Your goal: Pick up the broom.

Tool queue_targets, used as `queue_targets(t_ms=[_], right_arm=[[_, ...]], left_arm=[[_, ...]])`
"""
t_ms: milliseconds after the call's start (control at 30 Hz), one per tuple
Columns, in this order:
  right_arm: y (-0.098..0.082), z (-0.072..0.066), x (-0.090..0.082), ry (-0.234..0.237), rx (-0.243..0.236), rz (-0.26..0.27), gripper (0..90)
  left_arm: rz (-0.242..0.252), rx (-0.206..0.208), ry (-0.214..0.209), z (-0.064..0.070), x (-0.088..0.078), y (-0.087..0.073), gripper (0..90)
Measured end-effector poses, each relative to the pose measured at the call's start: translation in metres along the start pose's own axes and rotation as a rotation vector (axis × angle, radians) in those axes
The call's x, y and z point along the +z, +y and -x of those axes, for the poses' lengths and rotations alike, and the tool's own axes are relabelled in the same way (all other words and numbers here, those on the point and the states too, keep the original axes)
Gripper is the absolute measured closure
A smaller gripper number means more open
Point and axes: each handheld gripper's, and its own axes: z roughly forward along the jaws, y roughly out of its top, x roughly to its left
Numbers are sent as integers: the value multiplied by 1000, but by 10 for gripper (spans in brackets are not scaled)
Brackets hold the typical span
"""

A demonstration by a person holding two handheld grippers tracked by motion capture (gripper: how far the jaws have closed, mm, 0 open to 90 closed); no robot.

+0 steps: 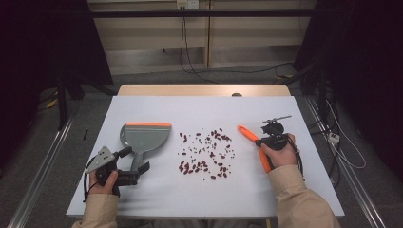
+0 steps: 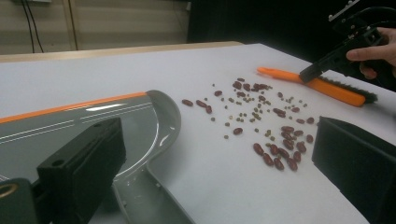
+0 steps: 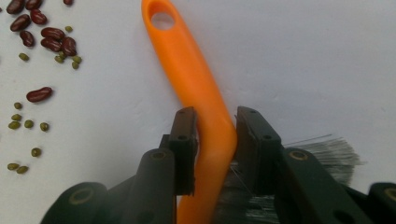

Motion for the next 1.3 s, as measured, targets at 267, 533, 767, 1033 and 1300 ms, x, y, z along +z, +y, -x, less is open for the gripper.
queue_targets(t_ms=[267, 533, 767, 1033, 1300], right_arm=[[10, -7, 9, -38, -35, -93, 667], [18, -2, 12, -12, -2, -149, 693], [16, -1, 11, -1, -8, -134, 698], [14, -1, 7, 0, -15, -97, 700], [2, 14, -23, 93, 36, 112, 704]], left_arm=[[-6, 10, -1, 1, -1, 0, 25], [-10, 17, -3, 1, 1, 0, 26], [-2, 12, 2, 2, 1, 1, 26], [9, 8, 0, 1, 0, 2, 27], [2, 39, 7, 5, 0, 4, 26]])
